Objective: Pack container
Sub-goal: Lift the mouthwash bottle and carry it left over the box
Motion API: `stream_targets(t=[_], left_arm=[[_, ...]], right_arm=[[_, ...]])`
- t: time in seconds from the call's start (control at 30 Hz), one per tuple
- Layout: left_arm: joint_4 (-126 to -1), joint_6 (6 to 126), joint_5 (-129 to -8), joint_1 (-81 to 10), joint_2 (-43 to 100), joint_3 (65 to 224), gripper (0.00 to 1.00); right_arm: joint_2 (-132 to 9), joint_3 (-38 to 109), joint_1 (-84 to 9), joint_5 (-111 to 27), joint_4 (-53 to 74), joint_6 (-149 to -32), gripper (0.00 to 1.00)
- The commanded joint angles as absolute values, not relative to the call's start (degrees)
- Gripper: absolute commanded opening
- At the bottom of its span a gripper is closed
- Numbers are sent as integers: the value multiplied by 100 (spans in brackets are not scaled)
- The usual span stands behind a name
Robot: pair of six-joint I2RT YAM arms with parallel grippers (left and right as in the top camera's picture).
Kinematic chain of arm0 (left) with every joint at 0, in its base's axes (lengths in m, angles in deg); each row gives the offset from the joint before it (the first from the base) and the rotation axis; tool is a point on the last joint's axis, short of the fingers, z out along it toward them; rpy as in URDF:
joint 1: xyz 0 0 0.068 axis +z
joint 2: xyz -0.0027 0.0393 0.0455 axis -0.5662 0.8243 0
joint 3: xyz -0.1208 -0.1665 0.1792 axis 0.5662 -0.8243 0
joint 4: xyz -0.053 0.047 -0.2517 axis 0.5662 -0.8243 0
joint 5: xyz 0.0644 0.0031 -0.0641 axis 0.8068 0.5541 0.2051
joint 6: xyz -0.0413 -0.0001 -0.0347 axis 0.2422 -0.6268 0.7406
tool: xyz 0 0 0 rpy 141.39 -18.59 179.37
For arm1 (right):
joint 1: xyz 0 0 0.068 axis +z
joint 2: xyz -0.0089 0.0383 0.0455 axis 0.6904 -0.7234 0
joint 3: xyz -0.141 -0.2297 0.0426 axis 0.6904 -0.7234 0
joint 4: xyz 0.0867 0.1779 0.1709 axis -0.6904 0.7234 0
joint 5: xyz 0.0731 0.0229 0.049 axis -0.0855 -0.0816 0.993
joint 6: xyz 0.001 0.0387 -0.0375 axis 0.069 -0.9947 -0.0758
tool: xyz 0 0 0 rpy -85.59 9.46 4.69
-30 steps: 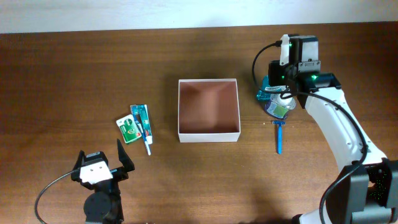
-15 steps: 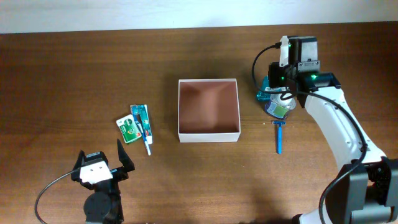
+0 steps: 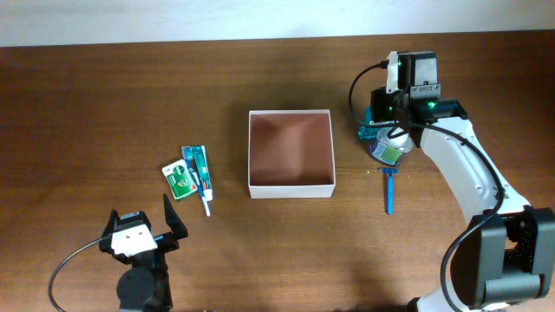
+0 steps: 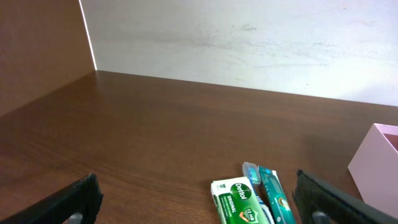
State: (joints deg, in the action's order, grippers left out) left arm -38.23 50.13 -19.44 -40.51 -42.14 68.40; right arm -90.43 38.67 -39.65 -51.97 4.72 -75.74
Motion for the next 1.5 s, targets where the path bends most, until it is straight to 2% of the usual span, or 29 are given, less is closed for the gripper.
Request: stream_targets(t=[0.0,0.27,0.47,0.97,1.27,1.47], left_arm=[[-3804,4906,-1966,-4022,-4246,6772,99],[-3804,4906,-1966,-4022,-4246,6770,99],[-3804,4906,-1966,-4022,-4246,6770,99],[-3804,4906,-1966,-4022,-4246,6770,99],[-3804,4906,-1966,-4022,-4246,6772,99],[-3804,4906,-1966,-4020,-4246,6772,99]], right_arm=[[-8997,4009,-3955,-5300,448,-7576,18],[-8769,4367,-3955,-5357,481,-7559,18],[-8737,5180,-3893,-5333,848,-7559,18],[-8737,6629,-2626,-5682,2166,-7913,18],[-8752,6647,-1889,-5785,2262,-7946,17],[-8756,6638,-1736,-6113,2463,-8206,17]])
